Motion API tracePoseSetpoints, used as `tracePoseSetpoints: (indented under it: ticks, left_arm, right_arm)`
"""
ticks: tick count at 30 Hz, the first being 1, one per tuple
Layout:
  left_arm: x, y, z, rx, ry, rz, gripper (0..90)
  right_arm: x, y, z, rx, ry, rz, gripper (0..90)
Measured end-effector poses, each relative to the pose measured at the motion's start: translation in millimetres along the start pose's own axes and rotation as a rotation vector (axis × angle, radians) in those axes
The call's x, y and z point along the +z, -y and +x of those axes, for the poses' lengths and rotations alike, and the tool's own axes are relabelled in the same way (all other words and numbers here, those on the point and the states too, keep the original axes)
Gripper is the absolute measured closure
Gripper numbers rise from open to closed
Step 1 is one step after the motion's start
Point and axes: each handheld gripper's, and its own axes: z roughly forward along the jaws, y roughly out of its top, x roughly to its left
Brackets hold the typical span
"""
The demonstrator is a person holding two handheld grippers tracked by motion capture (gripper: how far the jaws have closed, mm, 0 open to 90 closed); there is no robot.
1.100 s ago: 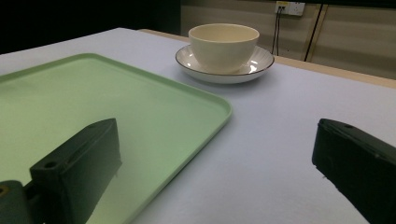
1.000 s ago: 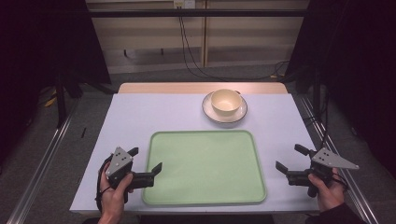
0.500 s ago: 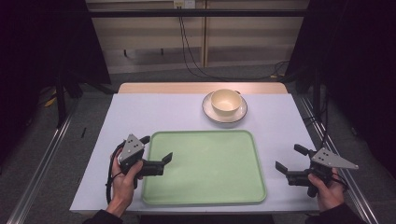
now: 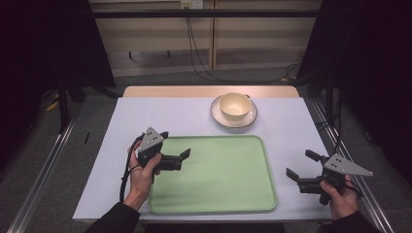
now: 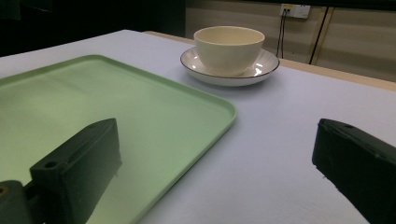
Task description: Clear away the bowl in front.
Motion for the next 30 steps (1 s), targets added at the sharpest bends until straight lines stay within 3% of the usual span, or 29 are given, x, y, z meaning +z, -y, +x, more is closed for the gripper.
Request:
tracePoseSetpoints:
  ticks: [3,5,11,18,19,20,30]
  left_arm:
    - [12.0,0.8,4.4,0.026,-0.002,0.015,2.3]
    - [16.9,2.3,5.6,0.022,-0.015,0.023,2.3]
    - [33.1,2.1,9.4,0.028,0.025,0.057,2.5]
    - [49.5,-1.5,9.2,0.032,0.032,0.07,2.7]
    - [57.6,-5.1,9.0,0.055,0.034,0.097,3.2]
    - [60.4,-7.1,8.6,0.058,0.022,0.095,3.5]
    - [84.9,-16.8,9.7,0.015,0.056,0.056,3.4]
  right_arm:
    - [1.1,0.1,-0.8,-0.005,0.008,0.009,0.8]
    - [1.8,0.0,-1.1,-0.009,0.007,0.002,0.8]
    - [2.1,-0.3,-0.9,0.0,-0.001,0.002,0.9]
    - [2.6,-0.2,-1.1,0.012,-0.005,0.007,0.9]
    - [3.1,0.1,-1.3,0.012,-0.005,0.006,0.9]
    - [3.2,0.1,-1.8,0.006,-0.008,0.009,0.9]
    - [3.0,0.0,-1.4,0.012,-0.009,0.004,0.9]
